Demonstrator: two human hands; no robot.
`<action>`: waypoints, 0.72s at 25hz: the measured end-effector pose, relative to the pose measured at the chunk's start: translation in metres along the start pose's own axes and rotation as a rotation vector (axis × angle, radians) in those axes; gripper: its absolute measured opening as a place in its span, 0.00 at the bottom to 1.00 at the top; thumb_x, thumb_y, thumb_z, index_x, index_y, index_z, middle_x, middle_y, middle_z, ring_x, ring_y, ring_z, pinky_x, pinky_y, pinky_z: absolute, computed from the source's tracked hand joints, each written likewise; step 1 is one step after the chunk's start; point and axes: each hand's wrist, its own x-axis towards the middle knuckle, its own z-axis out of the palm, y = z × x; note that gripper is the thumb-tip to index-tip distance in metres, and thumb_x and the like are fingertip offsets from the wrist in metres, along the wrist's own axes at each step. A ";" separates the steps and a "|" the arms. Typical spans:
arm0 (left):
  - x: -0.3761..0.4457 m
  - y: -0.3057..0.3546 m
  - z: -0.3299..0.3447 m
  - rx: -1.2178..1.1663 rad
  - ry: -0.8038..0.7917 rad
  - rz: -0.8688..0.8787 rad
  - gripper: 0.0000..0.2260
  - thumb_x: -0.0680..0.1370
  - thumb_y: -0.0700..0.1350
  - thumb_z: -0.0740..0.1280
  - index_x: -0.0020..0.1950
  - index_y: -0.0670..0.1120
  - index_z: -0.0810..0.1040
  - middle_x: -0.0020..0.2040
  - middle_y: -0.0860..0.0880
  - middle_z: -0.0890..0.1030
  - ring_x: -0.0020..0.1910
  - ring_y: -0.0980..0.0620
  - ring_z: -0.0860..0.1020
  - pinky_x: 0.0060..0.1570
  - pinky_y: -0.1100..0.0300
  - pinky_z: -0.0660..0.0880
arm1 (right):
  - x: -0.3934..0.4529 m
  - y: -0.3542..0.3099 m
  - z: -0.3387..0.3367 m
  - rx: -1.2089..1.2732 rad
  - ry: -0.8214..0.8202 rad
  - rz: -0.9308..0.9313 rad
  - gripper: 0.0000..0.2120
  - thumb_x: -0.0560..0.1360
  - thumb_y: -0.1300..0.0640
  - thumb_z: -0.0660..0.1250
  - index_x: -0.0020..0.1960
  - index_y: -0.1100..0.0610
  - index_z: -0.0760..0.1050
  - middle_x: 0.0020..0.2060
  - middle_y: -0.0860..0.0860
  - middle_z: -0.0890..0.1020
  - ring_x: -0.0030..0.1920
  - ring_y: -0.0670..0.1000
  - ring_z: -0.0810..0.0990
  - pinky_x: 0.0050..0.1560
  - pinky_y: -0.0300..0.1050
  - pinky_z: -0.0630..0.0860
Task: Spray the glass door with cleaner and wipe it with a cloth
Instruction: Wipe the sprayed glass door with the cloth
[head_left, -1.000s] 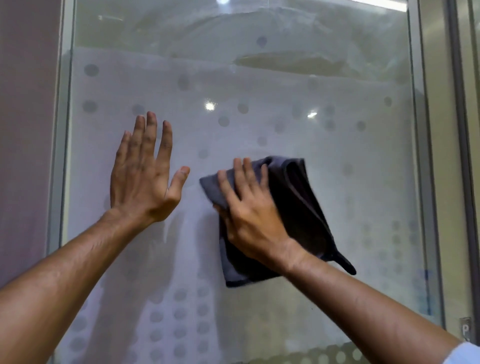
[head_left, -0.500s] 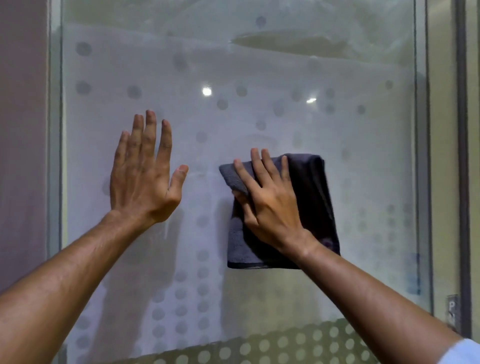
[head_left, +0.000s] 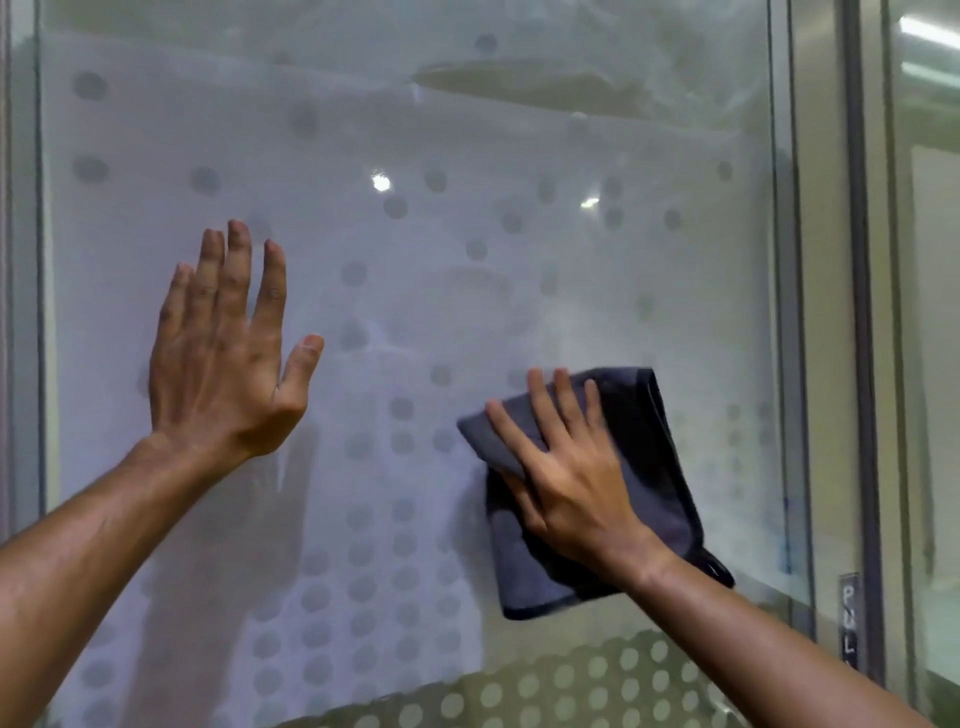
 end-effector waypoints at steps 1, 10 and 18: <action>0.000 0.000 0.000 0.003 0.003 -0.001 0.36 0.77 0.60 0.50 0.81 0.48 0.41 0.81 0.43 0.42 0.79 0.48 0.40 0.76 0.52 0.37 | -0.010 0.014 -0.003 -0.002 0.011 0.052 0.28 0.77 0.49 0.58 0.76 0.54 0.63 0.74 0.67 0.62 0.75 0.70 0.57 0.70 0.73 0.56; 0.000 0.002 0.003 -0.001 0.024 -0.001 0.35 0.78 0.59 0.50 0.80 0.48 0.40 0.81 0.43 0.42 0.79 0.47 0.40 0.76 0.54 0.35 | 0.067 0.014 -0.006 0.165 0.233 0.507 0.29 0.76 0.53 0.60 0.76 0.58 0.64 0.74 0.64 0.66 0.75 0.63 0.61 0.75 0.67 0.51; -0.006 0.002 0.000 0.006 0.018 -0.003 0.35 0.78 0.59 0.50 0.80 0.47 0.42 0.81 0.43 0.42 0.79 0.48 0.39 0.76 0.54 0.35 | -0.017 0.040 -0.006 0.291 0.056 0.243 0.28 0.75 0.56 0.57 0.74 0.64 0.64 0.74 0.65 0.60 0.76 0.64 0.56 0.78 0.51 0.44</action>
